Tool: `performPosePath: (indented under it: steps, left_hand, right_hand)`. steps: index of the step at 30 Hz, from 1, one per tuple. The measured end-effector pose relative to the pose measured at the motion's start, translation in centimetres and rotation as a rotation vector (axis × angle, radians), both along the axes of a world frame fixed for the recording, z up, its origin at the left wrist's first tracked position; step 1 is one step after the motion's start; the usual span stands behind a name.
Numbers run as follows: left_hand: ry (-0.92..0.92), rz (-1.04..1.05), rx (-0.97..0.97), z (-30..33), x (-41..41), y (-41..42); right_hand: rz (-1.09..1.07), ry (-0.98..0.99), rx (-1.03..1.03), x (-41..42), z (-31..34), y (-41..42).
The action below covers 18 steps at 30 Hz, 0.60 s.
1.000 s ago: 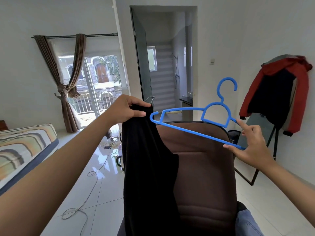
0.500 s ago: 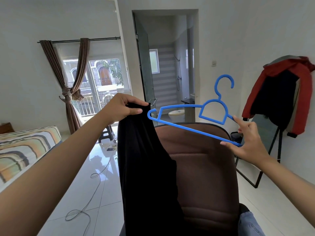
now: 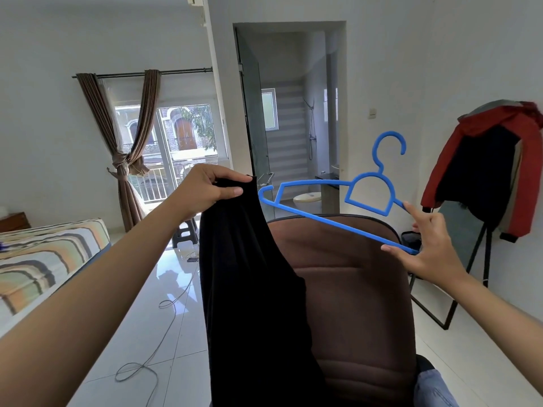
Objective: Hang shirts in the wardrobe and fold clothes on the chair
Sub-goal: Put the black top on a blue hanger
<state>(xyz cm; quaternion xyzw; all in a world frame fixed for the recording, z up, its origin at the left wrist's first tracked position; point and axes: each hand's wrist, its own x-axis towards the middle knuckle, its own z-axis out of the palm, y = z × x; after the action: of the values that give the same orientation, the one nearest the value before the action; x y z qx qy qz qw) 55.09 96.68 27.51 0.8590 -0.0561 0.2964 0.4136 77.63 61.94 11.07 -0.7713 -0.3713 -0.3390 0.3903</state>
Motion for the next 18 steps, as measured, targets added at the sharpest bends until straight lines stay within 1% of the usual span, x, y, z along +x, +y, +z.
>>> performPosePath:
  steps: [9, 15, 18]
  left_hand:
    - [-0.006, 0.021, 0.005, 0.10, -0.40, 0.07]
    - [-0.025, 0.026, -0.025, 0.38, -0.73, 0.13]
    - [-0.028, 0.039, 0.004, 0.55, -0.70, -0.02]
  right_hand:
    - [0.013, -0.001, 0.007, -0.38, 0.41, 0.28]
    - [0.017, -0.019, 0.026, -0.37, 0.49, 0.27]
    - [0.024, -0.024, 0.022, -0.50, 0.67, 0.64]
